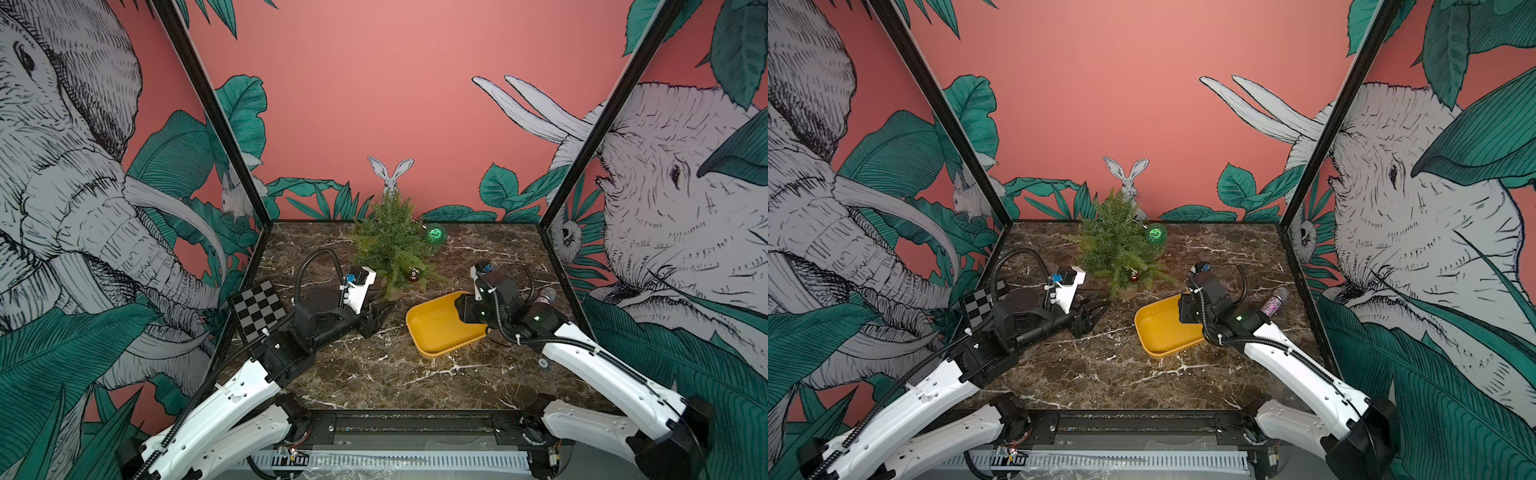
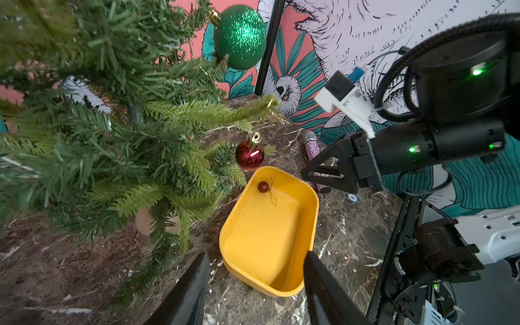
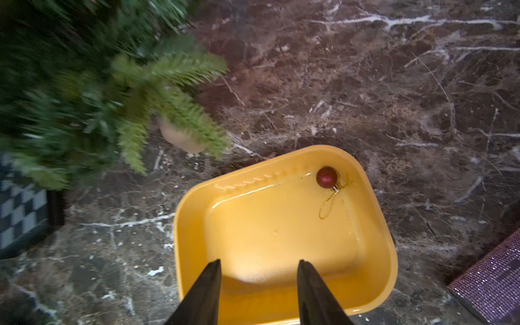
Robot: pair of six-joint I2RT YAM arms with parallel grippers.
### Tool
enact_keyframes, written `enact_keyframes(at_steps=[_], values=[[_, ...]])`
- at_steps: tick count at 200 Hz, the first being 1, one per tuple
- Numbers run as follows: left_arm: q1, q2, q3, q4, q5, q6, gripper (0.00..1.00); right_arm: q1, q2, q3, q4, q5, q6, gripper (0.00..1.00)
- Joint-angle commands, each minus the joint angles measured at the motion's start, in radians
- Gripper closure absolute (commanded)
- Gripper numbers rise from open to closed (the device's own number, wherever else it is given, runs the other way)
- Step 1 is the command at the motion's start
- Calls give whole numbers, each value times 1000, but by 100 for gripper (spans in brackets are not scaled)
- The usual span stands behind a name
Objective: Decorate the small christmas tree with ornaments
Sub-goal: Hang an ornament on the christmas tree.
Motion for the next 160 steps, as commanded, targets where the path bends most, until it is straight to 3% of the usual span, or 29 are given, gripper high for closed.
enact_keyframes(at_steps=[1,72,106,160], values=[[6,-35,-31,-14,3,-18,44,-9,73,1,2,93,-75,55],[6,-48,-71,-24,-26,-35,44,-52,334,34,86,147,-182,51],[5,-34,-65,-28,-39,-29,44,-78,399,34,127,153,-223,45],[5,-3,-63,-17,-39,-32,44,-91,505,55,182,157,-284,46]])
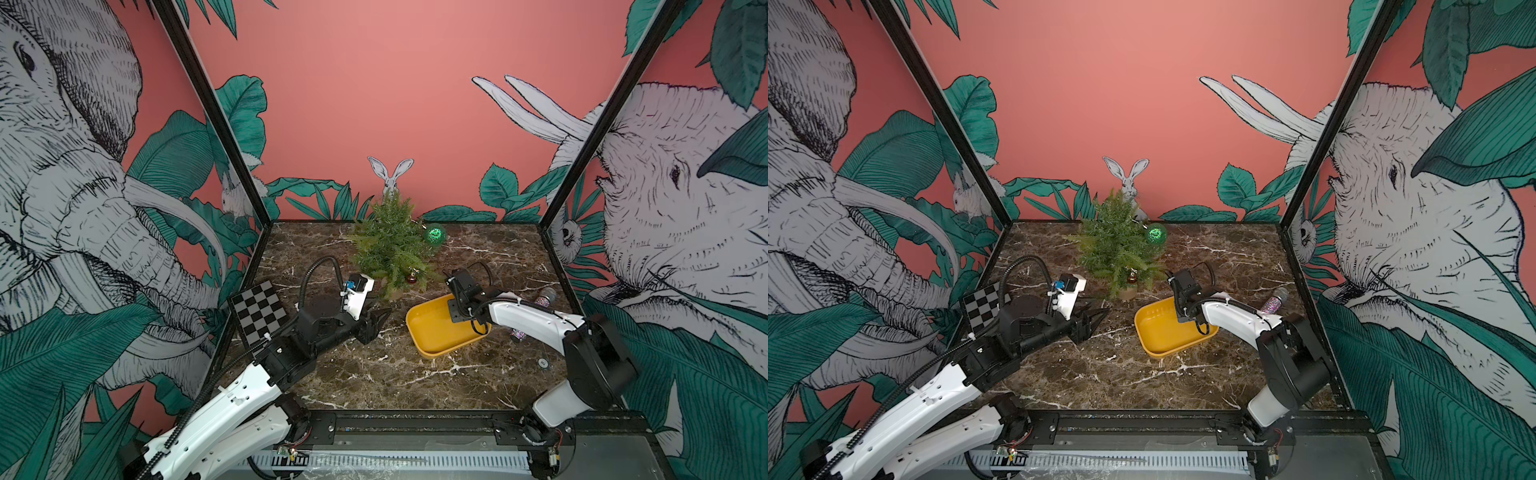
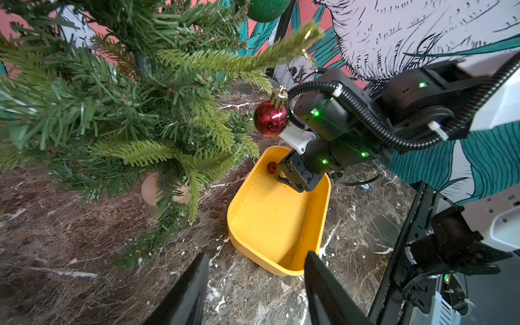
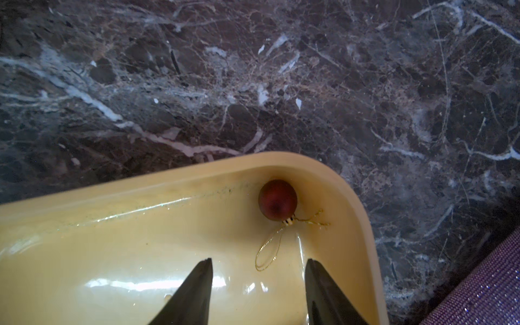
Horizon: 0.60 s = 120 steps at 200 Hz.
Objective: Decorate the small christmas tree with ornaments
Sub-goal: Hang an ornament on the christmas tree, then pick up an ornament from the container.
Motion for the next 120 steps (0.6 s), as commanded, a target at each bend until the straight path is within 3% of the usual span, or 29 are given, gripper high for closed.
enact_keyframes(at_steps=[1,120], values=[[5,6,-2,1,-7,-7,44,-7,41,27,47,30,-38,46],[5,26,4,3,-13,-7,43,-22,136,30,111,19,-61,48]])
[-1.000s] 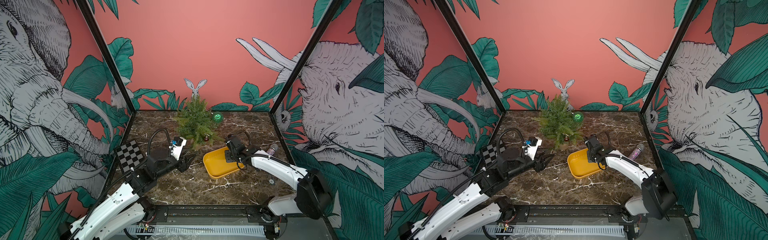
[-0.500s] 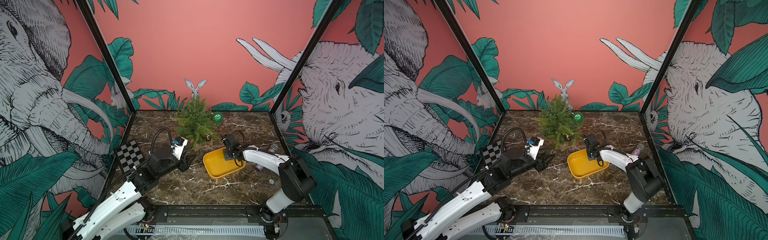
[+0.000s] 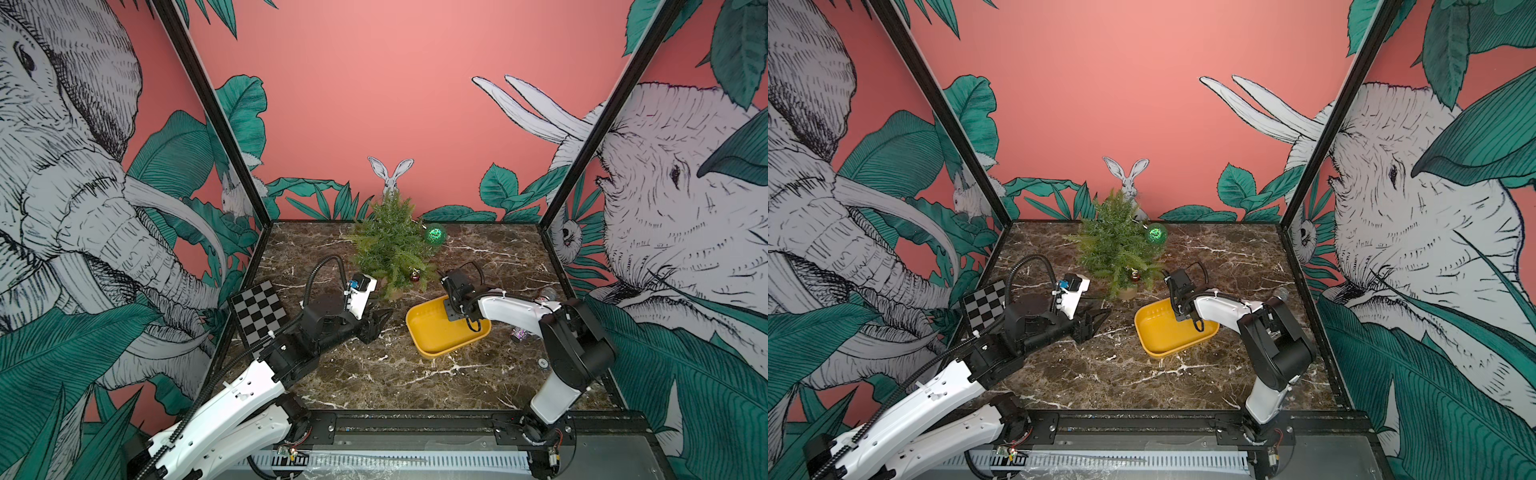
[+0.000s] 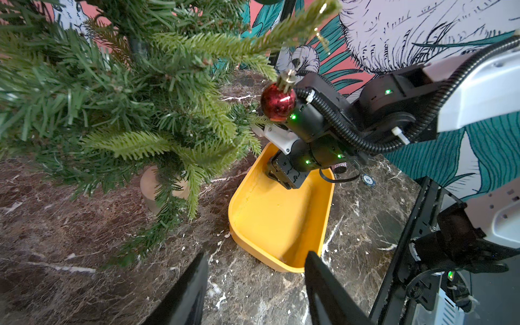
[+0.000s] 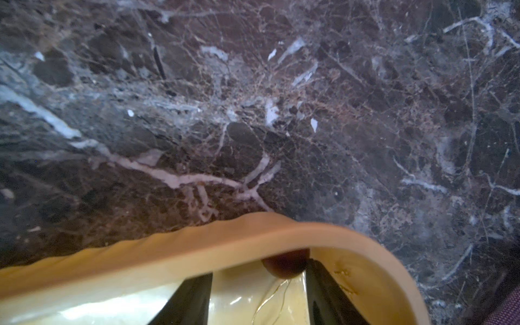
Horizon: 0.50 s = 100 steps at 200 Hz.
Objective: Decorate the small christmas tree with ornaments
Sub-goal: Pick up an ornament from the container.
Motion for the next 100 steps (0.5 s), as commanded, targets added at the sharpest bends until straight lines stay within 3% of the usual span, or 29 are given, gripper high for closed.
enact_keyframes(at_steps=[1,89,100], values=[[6,1,4,3,-12,-7,43,-3,10,16,22,-6,1,48],[6,7,-2,12,-14,-19,43,-6,62,28,48,-30,-8,55],[6,6,-1,9,-15,-19,43,-6,68,28,50,-36,-8,60]])
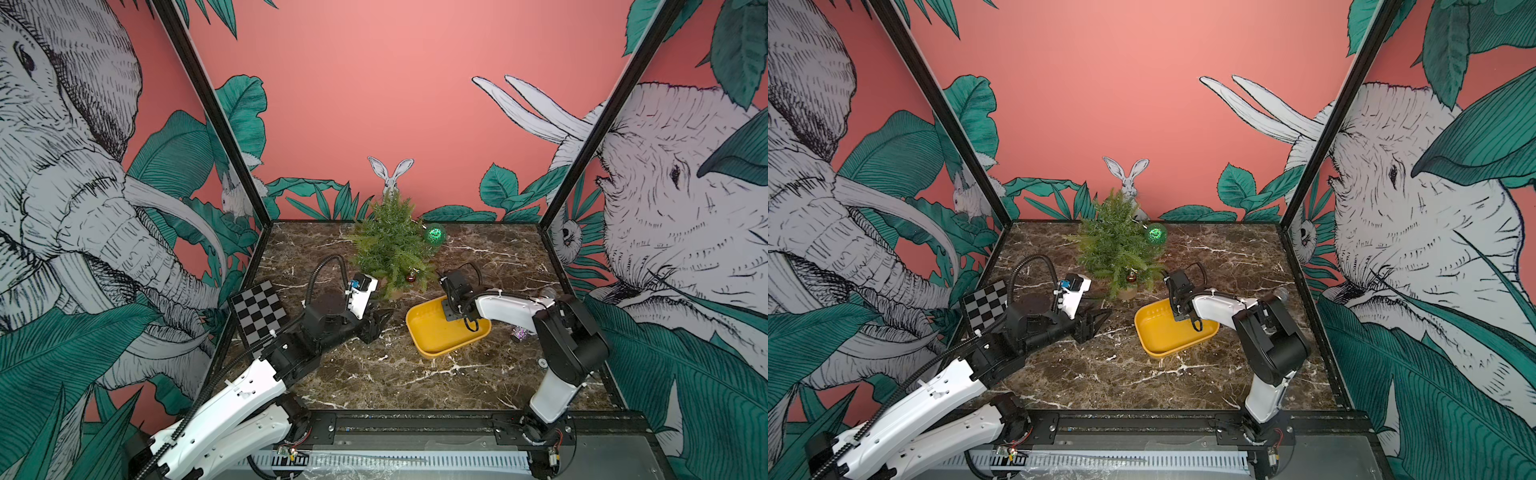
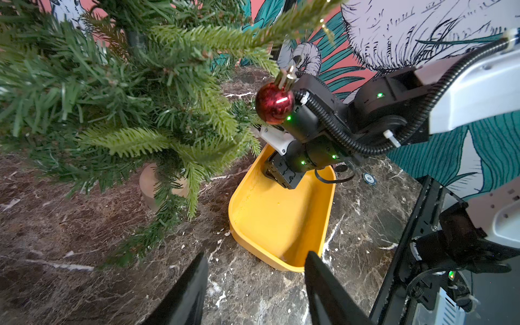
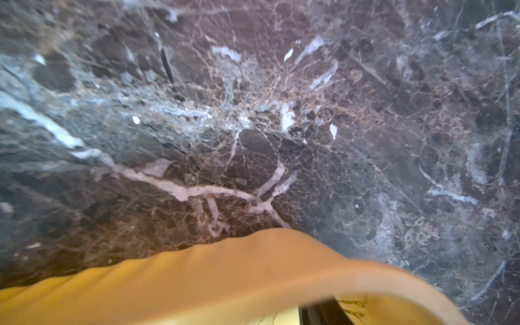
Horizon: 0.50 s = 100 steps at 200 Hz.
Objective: Decorate the small christmas tree with ornaments
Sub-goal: Pick up an ornament from the container.
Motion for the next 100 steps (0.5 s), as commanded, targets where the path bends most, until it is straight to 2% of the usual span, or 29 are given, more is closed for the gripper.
enact_keyframes(at_steps=[1,18,56,83,100], values=[[6,-5,-1,8,-14,-15,43,-4,28,18,7,-10,-3,60],[6,-5,0,9,-14,-15,44,-4,25,14,9,-12,-1,66],[5,-6,4,9,-16,-13,43,-4,-34,-13,1,-21,8,71],[6,-21,6,8,-21,-19,44,-4,-147,-60,-20,-56,36,73],[6,-42,6,8,-32,-27,44,-4,-278,-103,-28,-91,59,74]])
